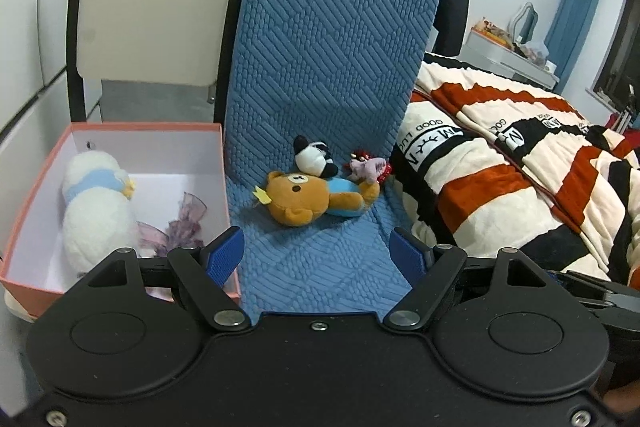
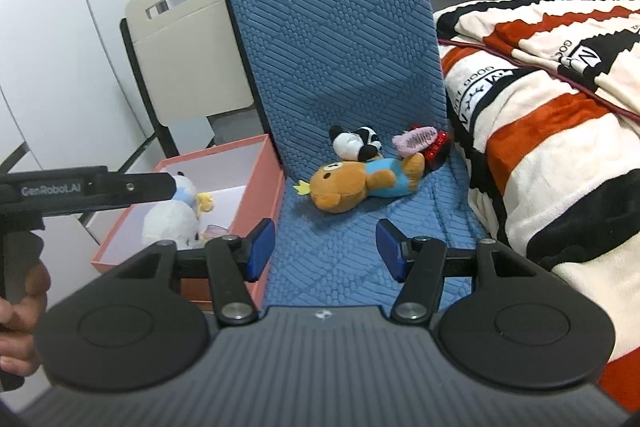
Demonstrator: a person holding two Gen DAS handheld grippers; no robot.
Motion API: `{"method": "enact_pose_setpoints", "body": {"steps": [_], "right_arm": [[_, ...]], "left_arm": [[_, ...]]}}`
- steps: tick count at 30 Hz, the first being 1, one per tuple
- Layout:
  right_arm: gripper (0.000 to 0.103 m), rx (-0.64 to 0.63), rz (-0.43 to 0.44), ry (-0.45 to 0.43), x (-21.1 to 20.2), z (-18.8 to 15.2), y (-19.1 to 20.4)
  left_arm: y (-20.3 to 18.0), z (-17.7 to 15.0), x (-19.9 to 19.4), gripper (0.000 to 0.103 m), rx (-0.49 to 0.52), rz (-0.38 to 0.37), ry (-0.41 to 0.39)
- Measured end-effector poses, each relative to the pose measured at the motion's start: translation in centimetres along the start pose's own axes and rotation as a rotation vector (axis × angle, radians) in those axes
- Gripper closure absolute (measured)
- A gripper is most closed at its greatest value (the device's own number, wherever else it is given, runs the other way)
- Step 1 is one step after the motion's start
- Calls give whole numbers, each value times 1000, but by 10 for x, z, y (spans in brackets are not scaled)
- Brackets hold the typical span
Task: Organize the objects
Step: 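Withdraw both open tools from the box back toward the chair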
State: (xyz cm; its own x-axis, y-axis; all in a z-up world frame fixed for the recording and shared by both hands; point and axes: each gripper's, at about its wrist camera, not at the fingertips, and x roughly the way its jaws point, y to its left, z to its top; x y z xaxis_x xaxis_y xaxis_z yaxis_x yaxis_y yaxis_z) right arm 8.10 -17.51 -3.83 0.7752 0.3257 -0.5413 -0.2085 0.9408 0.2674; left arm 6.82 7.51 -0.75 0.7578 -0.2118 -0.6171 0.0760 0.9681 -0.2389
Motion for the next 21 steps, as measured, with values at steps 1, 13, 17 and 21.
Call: {"method": "enact_pose_setpoints", "body": {"steps": [1, 13, 17, 21], "right_arm": [[44, 5, -2, -2, 2, -1, -4], [44, 0, -28, -15, 22, -9, -29], [44, 18, -48, -16, 37, -17, -39], [44, 57, -67, -17, 58, -23, -49]], "left_arm": [[0, -2, 4, 25, -5, 1, 2], [-5, -15, 33, 25, -4, 23, 6], [-5, -18, 46, 25, 18, 10, 10], [-4, -20, 67, 25, 24, 5, 13]]}}
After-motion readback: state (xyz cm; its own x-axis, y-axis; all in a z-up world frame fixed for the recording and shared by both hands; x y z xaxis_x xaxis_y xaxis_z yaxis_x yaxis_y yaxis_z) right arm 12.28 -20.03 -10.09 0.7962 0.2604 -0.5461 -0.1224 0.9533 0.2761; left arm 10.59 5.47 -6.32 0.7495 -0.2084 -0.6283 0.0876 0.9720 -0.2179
